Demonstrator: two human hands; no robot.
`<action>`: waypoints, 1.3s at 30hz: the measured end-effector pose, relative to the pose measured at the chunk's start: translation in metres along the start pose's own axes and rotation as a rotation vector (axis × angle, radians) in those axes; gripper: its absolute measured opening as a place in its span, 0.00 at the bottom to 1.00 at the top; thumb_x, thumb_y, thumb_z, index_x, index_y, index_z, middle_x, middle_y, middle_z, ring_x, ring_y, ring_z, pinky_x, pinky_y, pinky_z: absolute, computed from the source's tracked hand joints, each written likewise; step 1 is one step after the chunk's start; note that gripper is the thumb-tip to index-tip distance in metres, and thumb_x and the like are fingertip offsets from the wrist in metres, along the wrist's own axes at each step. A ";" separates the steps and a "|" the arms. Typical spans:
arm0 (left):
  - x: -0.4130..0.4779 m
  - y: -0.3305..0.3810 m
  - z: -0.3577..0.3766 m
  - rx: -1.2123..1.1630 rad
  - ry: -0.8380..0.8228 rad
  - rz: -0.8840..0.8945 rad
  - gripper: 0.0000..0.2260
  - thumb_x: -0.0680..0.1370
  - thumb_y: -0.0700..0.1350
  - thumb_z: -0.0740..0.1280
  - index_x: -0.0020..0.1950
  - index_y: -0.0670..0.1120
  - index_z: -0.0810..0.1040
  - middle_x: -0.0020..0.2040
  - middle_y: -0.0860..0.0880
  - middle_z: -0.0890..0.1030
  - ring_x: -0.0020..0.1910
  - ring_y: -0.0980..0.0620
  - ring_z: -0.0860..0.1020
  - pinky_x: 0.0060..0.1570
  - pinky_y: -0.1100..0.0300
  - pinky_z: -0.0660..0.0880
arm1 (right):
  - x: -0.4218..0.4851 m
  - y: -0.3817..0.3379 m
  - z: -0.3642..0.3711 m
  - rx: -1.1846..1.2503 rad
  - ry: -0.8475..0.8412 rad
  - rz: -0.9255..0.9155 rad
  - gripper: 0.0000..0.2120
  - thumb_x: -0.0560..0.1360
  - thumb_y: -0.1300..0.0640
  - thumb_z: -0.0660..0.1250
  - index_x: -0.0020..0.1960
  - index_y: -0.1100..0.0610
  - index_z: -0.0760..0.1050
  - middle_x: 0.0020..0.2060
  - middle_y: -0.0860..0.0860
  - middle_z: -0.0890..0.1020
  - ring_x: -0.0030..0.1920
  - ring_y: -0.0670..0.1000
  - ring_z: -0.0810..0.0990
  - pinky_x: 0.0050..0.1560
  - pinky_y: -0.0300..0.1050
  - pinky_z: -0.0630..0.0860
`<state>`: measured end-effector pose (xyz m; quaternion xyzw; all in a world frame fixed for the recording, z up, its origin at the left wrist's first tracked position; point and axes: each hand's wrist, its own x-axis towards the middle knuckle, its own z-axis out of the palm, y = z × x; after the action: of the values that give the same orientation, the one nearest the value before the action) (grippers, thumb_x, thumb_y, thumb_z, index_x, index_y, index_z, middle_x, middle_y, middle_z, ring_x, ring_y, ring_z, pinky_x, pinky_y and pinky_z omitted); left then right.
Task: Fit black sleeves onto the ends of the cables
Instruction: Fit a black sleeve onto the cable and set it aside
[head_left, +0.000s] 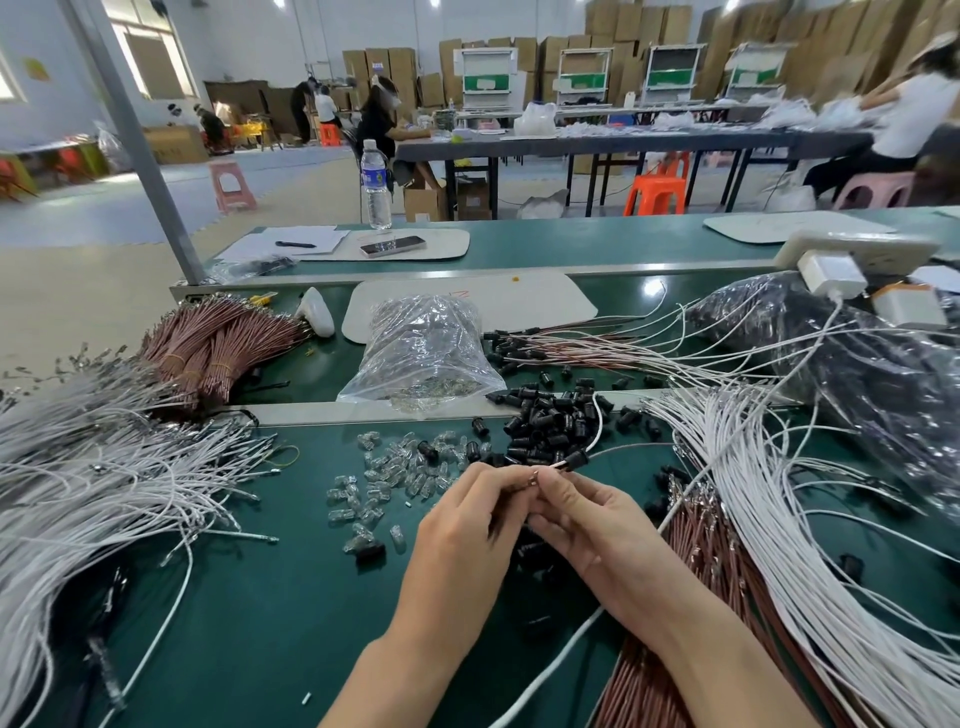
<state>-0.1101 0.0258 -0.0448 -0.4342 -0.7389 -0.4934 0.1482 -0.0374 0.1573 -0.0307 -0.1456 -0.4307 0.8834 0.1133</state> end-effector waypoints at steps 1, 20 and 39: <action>0.000 0.000 0.000 0.006 0.008 -0.007 0.09 0.80 0.43 0.70 0.58 0.54 0.79 0.51 0.62 0.80 0.51 0.63 0.80 0.51 0.70 0.75 | 0.000 -0.001 0.001 0.001 0.009 -0.007 0.16 0.64 0.52 0.77 0.49 0.59 0.87 0.44 0.56 0.86 0.42 0.48 0.86 0.43 0.38 0.82; 0.000 -0.005 0.001 -0.038 0.065 -0.088 0.08 0.79 0.47 0.69 0.56 0.50 0.83 0.49 0.61 0.82 0.50 0.62 0.81 0.50 0.65 0.77 | 0.000 0.001 0.002 -0.060 0.111 -0.141 0.14 0.67 0.53 0.74 0.49 0.59 0.87 0.47 0.61 0.87 0.42 0.50 0.86 0.42 0.37 0.82; 0.000 -0.011 -0.001 0.129 -0.082 -0.209 0.15 0.82 0.63 0.58 0.63 0.59 0.75 0.52 0.65 0.76 0.55 0.63 0.74 0.54 0.68 0.70 | 0.001 0.007 0.001 -0.243 0.206 -0.235 0.10 0.70 0.58 0.76 0.49 0.60 0.80 0.45 0.56 0.88 0.48 0.53 0.88 0.41 0.38 0.82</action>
<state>-0.1194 0.0236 -0.0508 -0.3642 -0.8158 -0.4395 0.0930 -0.0390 0.1521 -0.0360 -0.1967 -0.5345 0.7859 0.2407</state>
